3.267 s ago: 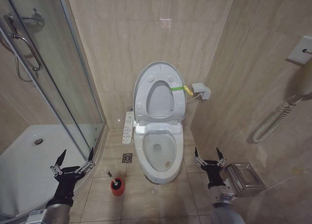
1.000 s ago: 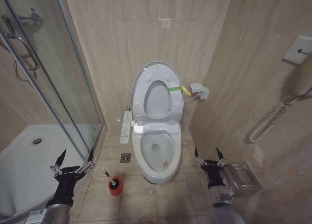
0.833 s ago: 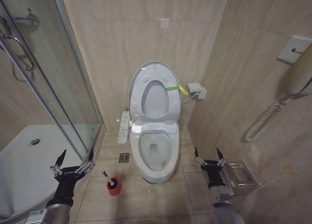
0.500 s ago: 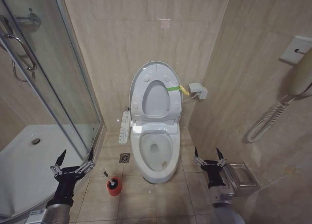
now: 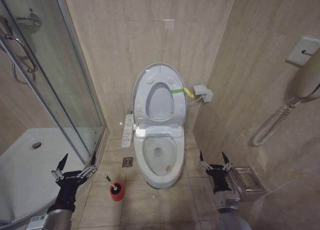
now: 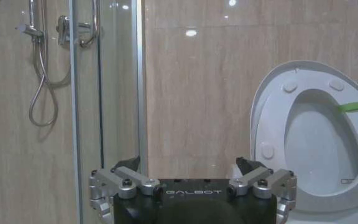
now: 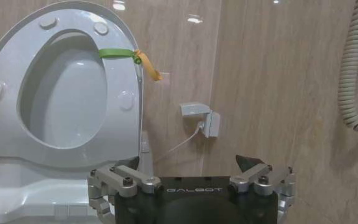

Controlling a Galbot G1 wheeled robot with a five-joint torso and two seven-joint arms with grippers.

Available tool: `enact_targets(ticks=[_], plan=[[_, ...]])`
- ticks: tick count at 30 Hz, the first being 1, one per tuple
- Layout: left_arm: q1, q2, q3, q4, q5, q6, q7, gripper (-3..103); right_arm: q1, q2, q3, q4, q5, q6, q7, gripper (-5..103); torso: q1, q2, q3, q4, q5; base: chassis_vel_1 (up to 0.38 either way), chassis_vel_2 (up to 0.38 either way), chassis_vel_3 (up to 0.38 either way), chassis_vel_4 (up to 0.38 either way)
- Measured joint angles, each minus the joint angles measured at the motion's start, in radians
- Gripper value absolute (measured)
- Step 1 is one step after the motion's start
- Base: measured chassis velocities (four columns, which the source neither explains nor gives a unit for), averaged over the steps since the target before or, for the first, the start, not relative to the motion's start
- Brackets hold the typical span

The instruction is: Open the toilet lid, clean the toilet bowl with a toilet brush, close the toilet lid, and flush.

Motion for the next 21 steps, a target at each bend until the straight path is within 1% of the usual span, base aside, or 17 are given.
enact_targets(ticks=[21], plan=[[0.000,0.000,0.000,0.000,0.000,0.000,0.000,100,0.000,0.000,0.000,0.000,0.000,0.000,0.000,100,0.000,0.000,0.000,0.0000,0.0000,0.000,0.000,0.000,0.000]])
